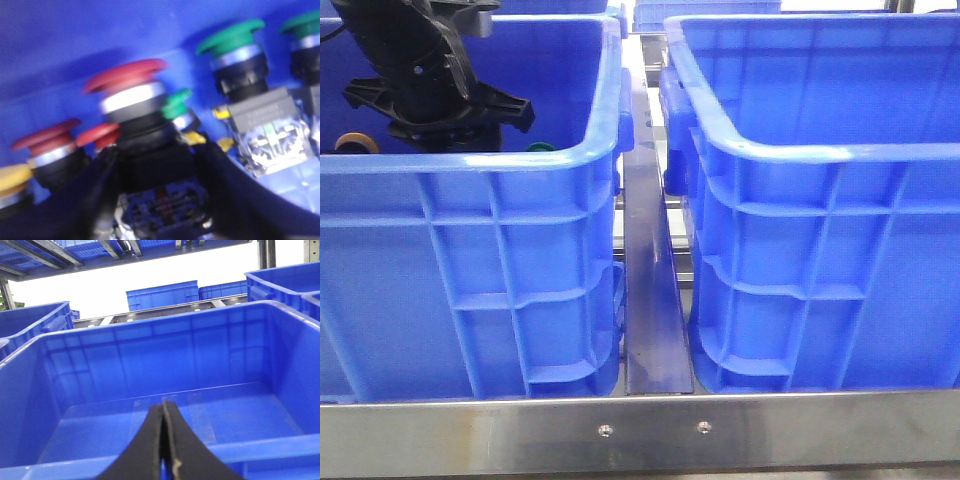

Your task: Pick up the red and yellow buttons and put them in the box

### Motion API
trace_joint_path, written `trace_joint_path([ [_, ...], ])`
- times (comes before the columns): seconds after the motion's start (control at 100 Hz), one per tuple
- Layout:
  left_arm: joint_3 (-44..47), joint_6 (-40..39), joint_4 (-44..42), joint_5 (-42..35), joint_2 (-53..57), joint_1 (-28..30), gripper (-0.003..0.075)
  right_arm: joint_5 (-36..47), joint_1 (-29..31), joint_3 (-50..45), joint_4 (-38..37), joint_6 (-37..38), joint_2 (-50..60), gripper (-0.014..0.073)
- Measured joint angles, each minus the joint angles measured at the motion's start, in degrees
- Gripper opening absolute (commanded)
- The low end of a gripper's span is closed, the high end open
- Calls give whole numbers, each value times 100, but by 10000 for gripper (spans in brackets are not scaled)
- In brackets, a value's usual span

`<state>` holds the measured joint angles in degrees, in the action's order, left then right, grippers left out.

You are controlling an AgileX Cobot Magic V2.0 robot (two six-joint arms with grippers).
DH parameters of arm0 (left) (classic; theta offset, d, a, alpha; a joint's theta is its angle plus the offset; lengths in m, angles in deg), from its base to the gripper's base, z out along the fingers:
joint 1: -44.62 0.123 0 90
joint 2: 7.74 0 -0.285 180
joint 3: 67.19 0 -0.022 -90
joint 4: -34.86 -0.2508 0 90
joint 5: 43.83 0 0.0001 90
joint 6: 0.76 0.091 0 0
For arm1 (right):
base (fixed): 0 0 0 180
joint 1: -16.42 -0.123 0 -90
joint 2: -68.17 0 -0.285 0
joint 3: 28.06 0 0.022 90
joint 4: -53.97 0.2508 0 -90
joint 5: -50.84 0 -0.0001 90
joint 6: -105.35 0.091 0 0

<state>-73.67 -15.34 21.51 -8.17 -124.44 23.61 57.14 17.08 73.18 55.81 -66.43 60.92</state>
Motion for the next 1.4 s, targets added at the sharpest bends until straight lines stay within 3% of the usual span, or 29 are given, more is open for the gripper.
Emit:
trace_joint_path([
  [0.28, 12, 0, 0, 610, 347, -50, -20, 0, 0, 0, 0, 0, 0, -69],
  [0.51, 561, 0, 0, 808, 1380, -463, -20, 0, 0, 0, 0, 0, 0, -69],
  [0.78, 1543, 0, 22, 870, 3107, -1572, -20, 0, 0, 0, 0, 0, 0, -69],
  [1.01, 1643, 0, 22, 886, 4255, -2825, -20, 60, 0, 0, 0, 0, 0, -69],
  [1.28, 1643, 143, 32, 718, 4412, -4059, -20, 483, 0, 0, 0, 66, 0, -69],
  [1.4, 1643, 259, 32, 499, 4283, -4298, -20, -69, 0, 377, 0, 337, 0, -69],
])
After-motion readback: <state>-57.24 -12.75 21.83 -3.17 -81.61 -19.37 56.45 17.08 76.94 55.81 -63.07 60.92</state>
